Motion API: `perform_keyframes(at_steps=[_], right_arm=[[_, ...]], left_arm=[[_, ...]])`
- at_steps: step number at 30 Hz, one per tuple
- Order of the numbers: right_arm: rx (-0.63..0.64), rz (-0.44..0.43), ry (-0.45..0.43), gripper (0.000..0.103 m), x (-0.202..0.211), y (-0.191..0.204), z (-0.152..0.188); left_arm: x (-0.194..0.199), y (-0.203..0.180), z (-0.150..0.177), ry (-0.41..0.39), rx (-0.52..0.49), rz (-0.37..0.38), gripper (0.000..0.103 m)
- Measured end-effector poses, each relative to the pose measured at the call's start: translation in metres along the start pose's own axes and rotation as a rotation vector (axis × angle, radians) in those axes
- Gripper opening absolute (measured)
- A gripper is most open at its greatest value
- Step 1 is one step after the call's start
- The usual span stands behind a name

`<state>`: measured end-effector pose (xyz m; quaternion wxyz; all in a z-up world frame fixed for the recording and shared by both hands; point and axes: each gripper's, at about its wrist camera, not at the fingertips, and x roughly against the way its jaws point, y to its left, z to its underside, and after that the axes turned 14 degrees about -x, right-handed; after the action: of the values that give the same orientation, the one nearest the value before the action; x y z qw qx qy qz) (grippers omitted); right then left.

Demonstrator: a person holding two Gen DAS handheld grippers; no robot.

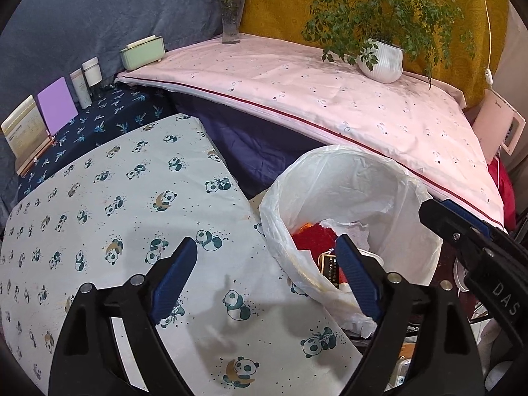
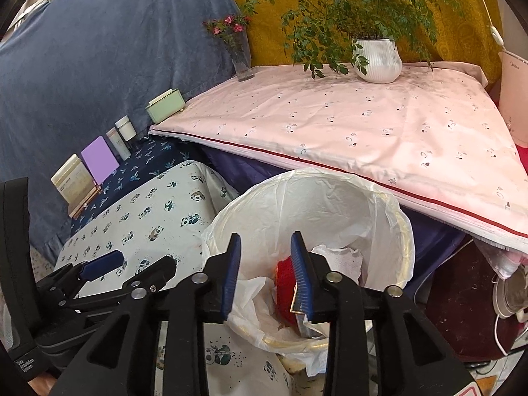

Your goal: Collect trash

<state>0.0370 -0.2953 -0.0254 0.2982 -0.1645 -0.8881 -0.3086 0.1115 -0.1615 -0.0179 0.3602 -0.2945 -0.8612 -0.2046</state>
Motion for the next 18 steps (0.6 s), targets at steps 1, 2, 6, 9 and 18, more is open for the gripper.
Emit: perform_keyframes(at_steps=[1, 2, 6, 9, 18], right_arm=[[0.003, 0.002, -0.002, 0.036, 0.001, 0.000, 0.000], [0.007, 0.006, -0.005, 0.039, 0.002, 0.001, 0.000], [0.021, 0.020, -0.017, 0.047, 0.007, 0.003, 0.001], [0.032, 0.035, -0.023, 0.054, 0.011, 0.005, 0.001], [0.066, 0.074, -0.042, 0.069, 0.021, 0.009, 0.003]], left_arm=[[0.002, 0.000, 0.000, -0.004, -0.001, -0.004, 0.084], [0.003, 0.000, 0.001, -0.006, -0.002, -0.007, 0.085], [0.009, -0.001, 0.002, -0.014, -0.009, -0.021, 0.086], [0.012, 0.000, 0.004, -0.017, -0.007, -0.027, 0.087], [0.018, 0.002, 0.009, -0.014, -0.005, -0.047, 0.090]])
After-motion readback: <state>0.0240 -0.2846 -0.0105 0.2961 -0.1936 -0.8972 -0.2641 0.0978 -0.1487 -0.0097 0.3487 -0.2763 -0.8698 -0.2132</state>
